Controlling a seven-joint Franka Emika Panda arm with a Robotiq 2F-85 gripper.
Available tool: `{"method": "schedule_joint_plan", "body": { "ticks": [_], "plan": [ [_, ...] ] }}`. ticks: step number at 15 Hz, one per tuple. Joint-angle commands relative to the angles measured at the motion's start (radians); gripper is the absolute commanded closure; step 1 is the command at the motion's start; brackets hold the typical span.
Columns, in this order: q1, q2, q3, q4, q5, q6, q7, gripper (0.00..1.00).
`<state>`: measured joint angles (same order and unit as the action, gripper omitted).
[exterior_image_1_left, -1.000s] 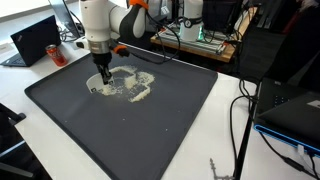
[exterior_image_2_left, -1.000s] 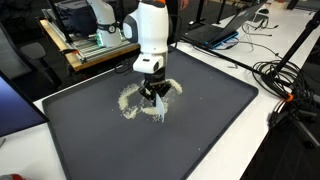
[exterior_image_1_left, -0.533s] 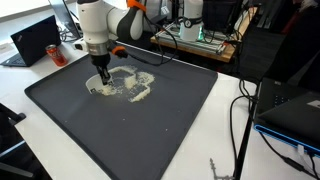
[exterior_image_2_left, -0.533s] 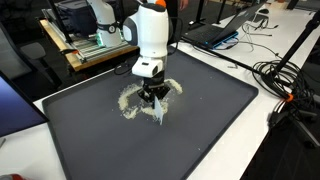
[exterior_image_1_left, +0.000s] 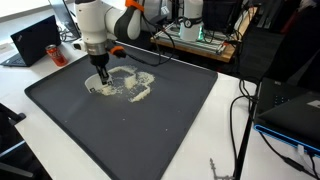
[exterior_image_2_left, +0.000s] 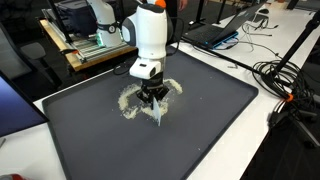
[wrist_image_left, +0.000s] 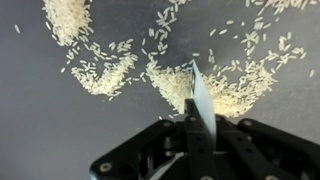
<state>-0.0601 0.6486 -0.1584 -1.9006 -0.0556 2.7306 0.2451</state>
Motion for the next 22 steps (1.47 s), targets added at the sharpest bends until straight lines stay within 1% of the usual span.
{"method": "schedule_joint_plan", "body": {
  "ticks": [1, 7, 15, 20, 22],
  "plan": [
    [-0.011, 0.041, -0.018, 0.024, 0.032, -0.009, -0.001, 0.99],
    [-0.017, 0.044, -0.049, 0.017, 0.032, 0.001, 0.008, 0.99],
    [-0.036, 0.053, -0.074, 0.017, 0.035, 0.001, 0.019, 0.99],
    [-0.047, 0.053, -0.079, 0.019, 0.038, -0.003, 0.03, 0.99],
    [-0.044, 0.035, -0.081, 0.006, 0.034, 0.004, 0.028, 0.99]
  ]
}}
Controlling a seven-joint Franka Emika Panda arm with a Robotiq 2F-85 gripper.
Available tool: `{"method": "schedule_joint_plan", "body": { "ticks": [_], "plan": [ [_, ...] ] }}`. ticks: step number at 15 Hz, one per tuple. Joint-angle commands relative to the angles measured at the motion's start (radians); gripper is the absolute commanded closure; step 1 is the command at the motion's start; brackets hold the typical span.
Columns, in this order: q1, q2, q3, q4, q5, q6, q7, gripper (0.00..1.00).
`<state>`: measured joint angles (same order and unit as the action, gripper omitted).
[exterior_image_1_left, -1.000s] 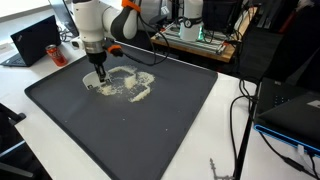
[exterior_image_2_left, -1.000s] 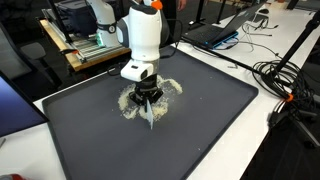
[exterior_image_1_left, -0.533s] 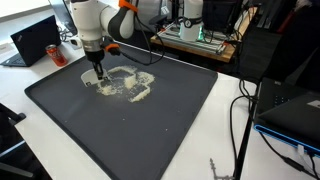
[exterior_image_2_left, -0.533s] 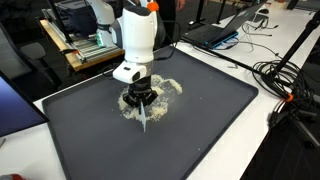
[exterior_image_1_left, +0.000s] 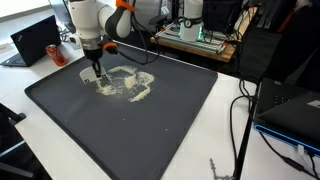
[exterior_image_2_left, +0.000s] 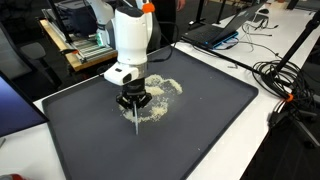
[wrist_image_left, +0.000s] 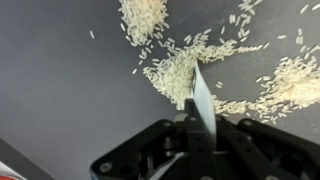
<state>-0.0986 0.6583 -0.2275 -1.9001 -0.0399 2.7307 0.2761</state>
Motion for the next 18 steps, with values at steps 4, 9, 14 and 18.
{"method": "schedule_joint_plan", "body": {
  "ticks": [4, 9, 14, 18],
  "plan": [
    [0.015, -0.041, -0.017, -0.047, 0.004, 0.016, -0.01, 0.99],
    [0.061, -0.125, -0.024, -0.114, -0.025, 0.028, -0.019, 0.99],
    [0.216, -0.214, -0.137, -0.204, -0.194, 0.061, 0.066, 0.99],
    [0.373, -0.269, -0.268, -0.266, -0.428, 0.073, 0.196, 0.99]
  ]
}}
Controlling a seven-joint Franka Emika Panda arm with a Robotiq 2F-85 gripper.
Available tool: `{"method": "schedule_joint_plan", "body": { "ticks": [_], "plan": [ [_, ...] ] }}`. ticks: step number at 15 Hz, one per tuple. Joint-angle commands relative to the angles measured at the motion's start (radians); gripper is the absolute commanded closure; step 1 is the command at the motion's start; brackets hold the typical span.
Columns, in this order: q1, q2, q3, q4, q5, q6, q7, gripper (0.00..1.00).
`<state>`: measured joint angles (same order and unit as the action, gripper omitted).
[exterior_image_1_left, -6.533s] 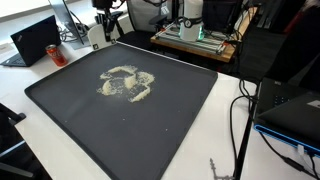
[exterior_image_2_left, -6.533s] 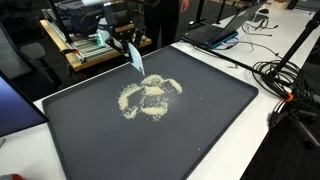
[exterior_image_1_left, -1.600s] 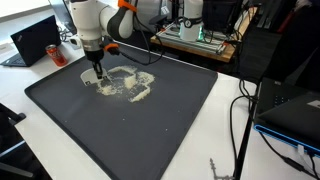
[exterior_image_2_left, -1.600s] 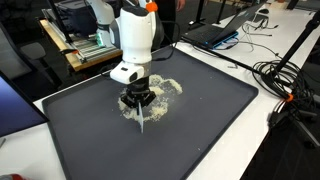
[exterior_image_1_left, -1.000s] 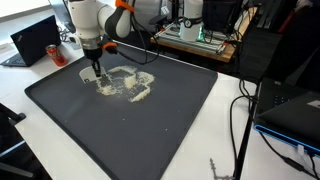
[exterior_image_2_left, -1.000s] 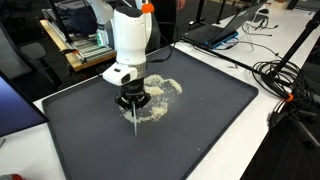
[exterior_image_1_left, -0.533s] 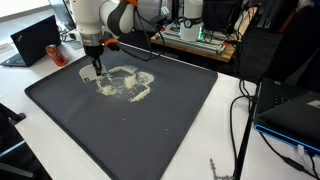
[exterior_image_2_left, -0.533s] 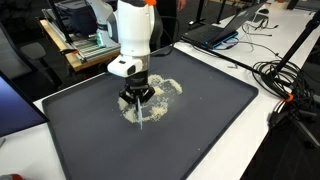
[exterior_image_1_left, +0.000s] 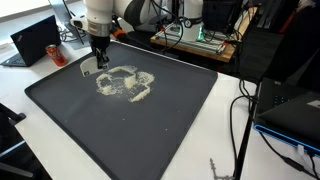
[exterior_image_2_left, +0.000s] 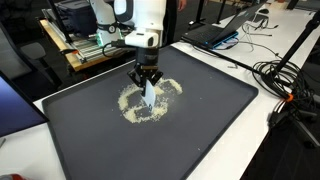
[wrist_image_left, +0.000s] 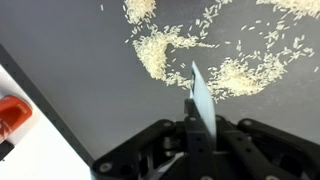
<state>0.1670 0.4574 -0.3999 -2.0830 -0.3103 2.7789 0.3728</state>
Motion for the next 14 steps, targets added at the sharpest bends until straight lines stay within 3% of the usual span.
{"method": "schedule_joint_plan", "body": {
  "ticks": [1, 3, 5, 6, 10, 14],
  "plan": [
    [0.153, -0.08, -0.132, -0.096, -0.232, 0.022, 0.147, 0.99],
    [0.231, -0.101, -0.193, -0.114, -0.391, 0.009, 0.251, 0.99],
    [0.266, -0.128, -0.201, -0.127, -0.549, -0.017, 0.352, 0.99],
    [0.333, -0.131, -0.252, -0.14, -0.581, -0.02, 0.375, 0.99],
    [0.428, -0.167, -0.285, -0.179, -0.731, -0.066, 0.471, 0.99],
    [0.503, -0.204, -0.289, -0.216, -0.794, -0.153, 0.51, 0.99]
  ]
}}
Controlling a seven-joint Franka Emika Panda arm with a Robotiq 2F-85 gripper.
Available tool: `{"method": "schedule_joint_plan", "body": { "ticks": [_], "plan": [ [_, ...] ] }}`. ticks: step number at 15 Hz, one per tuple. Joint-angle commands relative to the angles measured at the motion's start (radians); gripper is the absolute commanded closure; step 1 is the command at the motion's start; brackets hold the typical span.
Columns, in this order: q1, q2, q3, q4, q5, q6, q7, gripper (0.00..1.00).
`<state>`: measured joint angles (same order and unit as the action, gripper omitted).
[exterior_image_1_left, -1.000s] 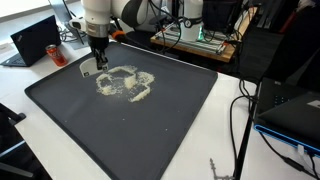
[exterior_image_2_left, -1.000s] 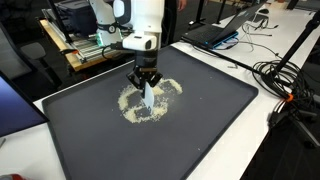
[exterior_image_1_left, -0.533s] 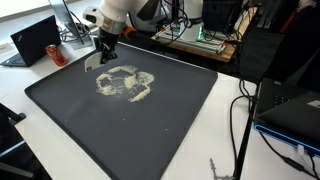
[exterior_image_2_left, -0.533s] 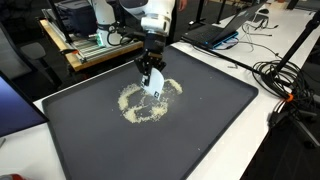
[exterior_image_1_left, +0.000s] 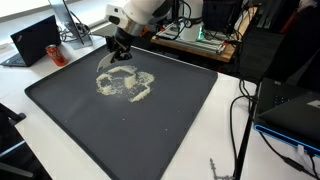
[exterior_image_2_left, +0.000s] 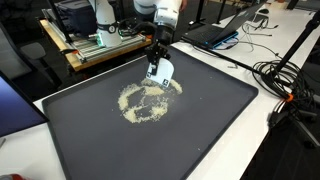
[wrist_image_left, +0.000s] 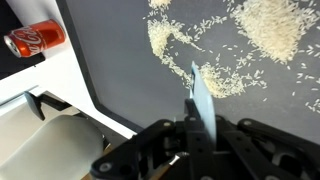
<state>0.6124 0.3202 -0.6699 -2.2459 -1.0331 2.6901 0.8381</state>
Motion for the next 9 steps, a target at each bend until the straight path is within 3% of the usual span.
{"method": "schedule_joint_plan", "body": {
  "ticks": [1, 2, 6, 9],
  "plan": [
    [-0.065, -0.108, 0.132, -0.051, -0.151, -0.138, 0.093, 0.99],
    [-0.081, -0.12, 0.171, -0.055, -0.185, -0.177, 0.118, 0.99],
    [-0.252, -0.174, 0.442, -0.086, -0.275, -0.327, 0.183, 0.99],
    [-0.329, -0.193, 0.572, -0.106, -0.28, -0.382, 0.184, 0.99]
  ]
}}
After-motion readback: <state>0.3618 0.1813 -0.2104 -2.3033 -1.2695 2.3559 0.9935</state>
